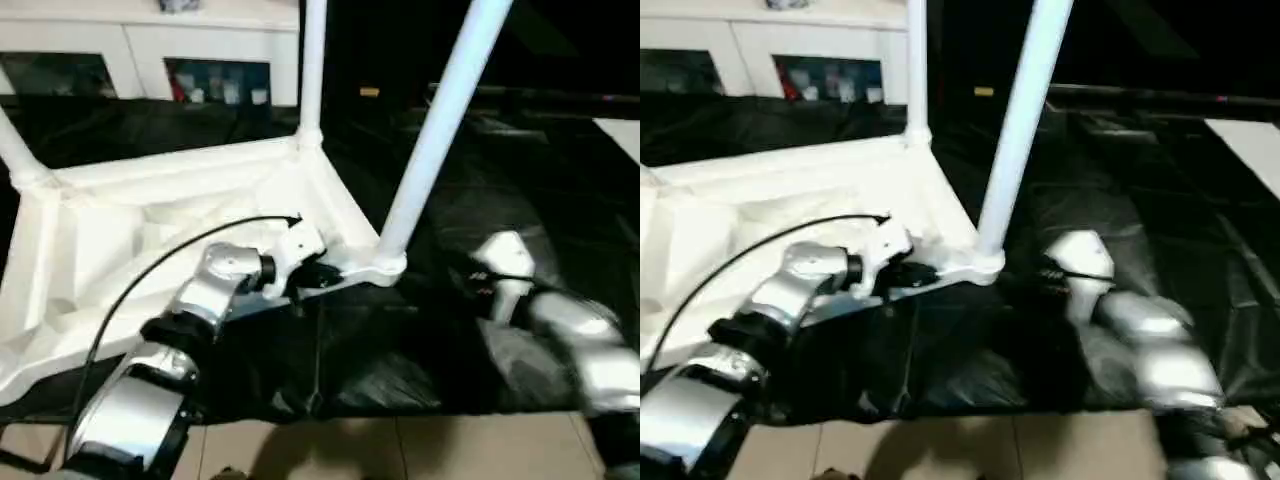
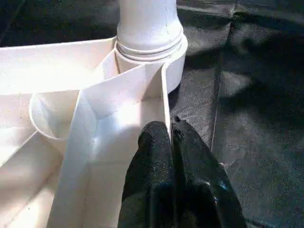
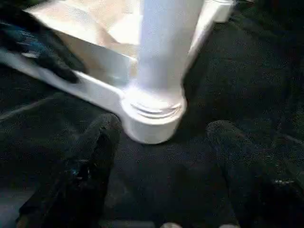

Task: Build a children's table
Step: Rotate leg to tighten, then rotate table base

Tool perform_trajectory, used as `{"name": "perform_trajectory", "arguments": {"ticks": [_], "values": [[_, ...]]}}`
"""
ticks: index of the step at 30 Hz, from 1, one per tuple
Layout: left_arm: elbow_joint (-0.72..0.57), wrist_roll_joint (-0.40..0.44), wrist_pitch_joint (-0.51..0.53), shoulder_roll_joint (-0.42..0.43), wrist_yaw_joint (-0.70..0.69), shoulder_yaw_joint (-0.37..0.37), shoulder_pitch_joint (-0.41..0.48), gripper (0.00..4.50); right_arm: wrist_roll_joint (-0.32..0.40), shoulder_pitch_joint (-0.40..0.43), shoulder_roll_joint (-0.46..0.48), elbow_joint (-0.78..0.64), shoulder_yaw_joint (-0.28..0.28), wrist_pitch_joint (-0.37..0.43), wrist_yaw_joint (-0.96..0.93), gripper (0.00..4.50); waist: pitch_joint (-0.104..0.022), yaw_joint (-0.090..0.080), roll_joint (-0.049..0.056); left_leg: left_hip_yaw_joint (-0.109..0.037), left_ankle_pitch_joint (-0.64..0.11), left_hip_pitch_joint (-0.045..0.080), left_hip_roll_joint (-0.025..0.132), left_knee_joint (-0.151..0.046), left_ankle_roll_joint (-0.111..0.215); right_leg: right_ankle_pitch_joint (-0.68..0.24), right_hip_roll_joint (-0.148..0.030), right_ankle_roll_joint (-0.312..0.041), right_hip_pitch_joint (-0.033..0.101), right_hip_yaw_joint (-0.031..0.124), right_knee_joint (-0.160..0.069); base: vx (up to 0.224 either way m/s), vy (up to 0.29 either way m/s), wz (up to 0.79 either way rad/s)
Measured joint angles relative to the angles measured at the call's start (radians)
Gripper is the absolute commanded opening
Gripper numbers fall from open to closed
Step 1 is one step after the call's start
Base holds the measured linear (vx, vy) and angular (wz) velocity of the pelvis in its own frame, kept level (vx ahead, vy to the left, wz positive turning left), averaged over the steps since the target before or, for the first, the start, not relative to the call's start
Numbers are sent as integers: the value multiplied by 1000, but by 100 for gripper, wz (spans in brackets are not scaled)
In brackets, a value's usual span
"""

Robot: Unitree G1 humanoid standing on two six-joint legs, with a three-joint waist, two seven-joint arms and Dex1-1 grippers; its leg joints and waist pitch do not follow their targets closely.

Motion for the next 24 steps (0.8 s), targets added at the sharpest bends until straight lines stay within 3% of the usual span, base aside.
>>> {"name": "perform_trajectory", "arguments": {"ticks": [3, 6, 9, 14, 19, 21, 24], "values": [[-72, -45, 9, 21, -47, 17, 47, 61, 25, 23, 18, -48, 28, 32, 35, 340, 3, 1, -6, -1, 0, -1, 3, 0, 0, 1, 1, -2, -2, -4, 1, 0, 0, 0], [-240, -108, 144, 67, -110, 30, 109, 92, 30, 14, 75, -68, 70, 47, 30, 340, 4, -3, -7, 0, 0, -3, 4, 1, 0, 1, 1, -3, -5, -1, 1, 0, 0, 0], [-429, -178, 308, 160, -195, 53, 142, 97, 38, 6, 121, -69, 116, 76, 17, 340, 7, -3, -16, 2, 0, -7, 4, 2, 0, 1, 1, -4, -12, 1, 5, 0, 0, 0], [-603, -228, 477, 314, -307, 60, 216, 143, 45, -34, 204, -57, 158, 84, 0, 340, 9, -5, -28, 3, 0, -5, 4, 3, -1, -1, 1, -3, -12, 1, 10, 0, 0, 0], [-754, -224, 603, 445, -325, 54, 345, 190, -10, -149, 368, 114, 182, 36, -144, 340, 10, -10, -43, 1, 5, -1, 6, 2, -9, -2, 1, -3, -12, 1, 17, 0, 0, 0], [-789, -217, 628, 458, -307, 50, 378, 212, -16, -184, 402, 163, 182, 15, -197, 340, 9, 0, -45, 2, 6, -2, 6, 2, -11, -2, 1, -3, -11, 0, 17, 0, 0, 0], [-846, -191, 637, 457, -228, 54, 439, 230, -29, -287, 474, 316, 128, -41, -379, 340, 9, 0, -47, 2, 7, -2, 6, 3, -12, -1, 1, -4, -11, 1, 18, 0, 0, 0]]}}
